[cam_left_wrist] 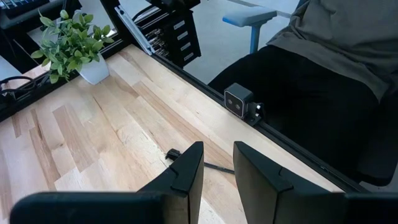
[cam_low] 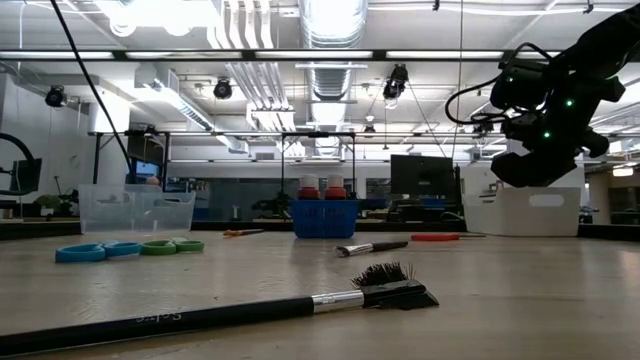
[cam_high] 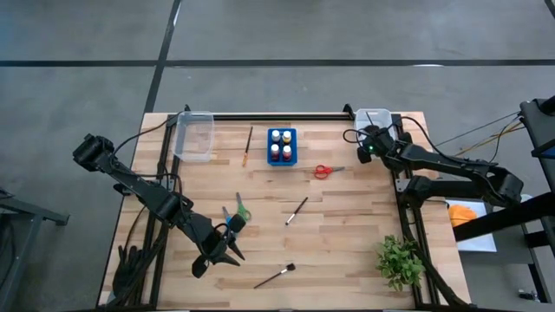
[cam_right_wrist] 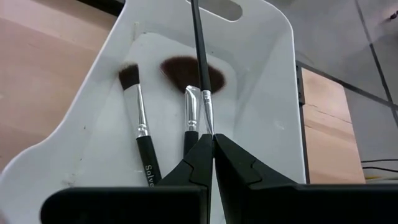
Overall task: Pick & Place Paint Supplies
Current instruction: Put the black eyeshadow brush into the white bin, then put the black foundation brush into the white bin
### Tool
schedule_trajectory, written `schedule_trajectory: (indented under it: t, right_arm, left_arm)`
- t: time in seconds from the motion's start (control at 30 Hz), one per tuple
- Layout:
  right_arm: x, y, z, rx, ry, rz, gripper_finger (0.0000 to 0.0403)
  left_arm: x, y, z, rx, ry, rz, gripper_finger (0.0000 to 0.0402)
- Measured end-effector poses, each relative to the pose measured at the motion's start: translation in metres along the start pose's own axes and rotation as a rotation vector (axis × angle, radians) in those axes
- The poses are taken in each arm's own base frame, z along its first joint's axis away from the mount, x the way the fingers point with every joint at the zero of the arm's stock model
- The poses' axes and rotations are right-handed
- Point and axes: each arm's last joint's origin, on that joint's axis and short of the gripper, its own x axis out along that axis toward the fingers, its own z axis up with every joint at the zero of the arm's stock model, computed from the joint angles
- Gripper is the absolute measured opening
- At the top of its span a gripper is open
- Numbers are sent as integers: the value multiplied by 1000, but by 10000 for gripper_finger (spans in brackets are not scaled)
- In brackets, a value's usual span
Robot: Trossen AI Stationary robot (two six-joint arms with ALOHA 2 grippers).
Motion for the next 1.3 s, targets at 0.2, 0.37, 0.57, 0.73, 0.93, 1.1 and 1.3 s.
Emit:
schedule_trajectory:
  t: [0.2, 0.37, 0.57, 0.73, 0.93, 1.1, 1.3]
  right_arm:
    - [1, 0, -2, -9, 4, 0, 14]
    - [2, 0, -5, -10, -10, 1, 62]
    - [3, -3, -13, -12, -30, 18, 143]
    - [2, -5, -15, -8, -47, 26, 175]
    - [-2, -8, -13, 10, -75, 37, 178]
    - [-6, -10, -11, 17, -96, 51, 178]
    - [-11, -10, -10, 22, -133, 79, 178]
  left_arm:
    - [0, 0, 0, 0, 5, -1, 95]
    - [0, 0, 0, -1, 4, -1, 95]
    - [0, 0, 0, -2, 4, -1, 95]
    - [0, 0, 0, -2, 5, -1, 95]
    - [0, 0, 0, -1, 4, -1, 95]
    - [0, 0, 0, 1, 4, -1, 95]
    - [0, 0, 0, 0, 4, -1, 95]
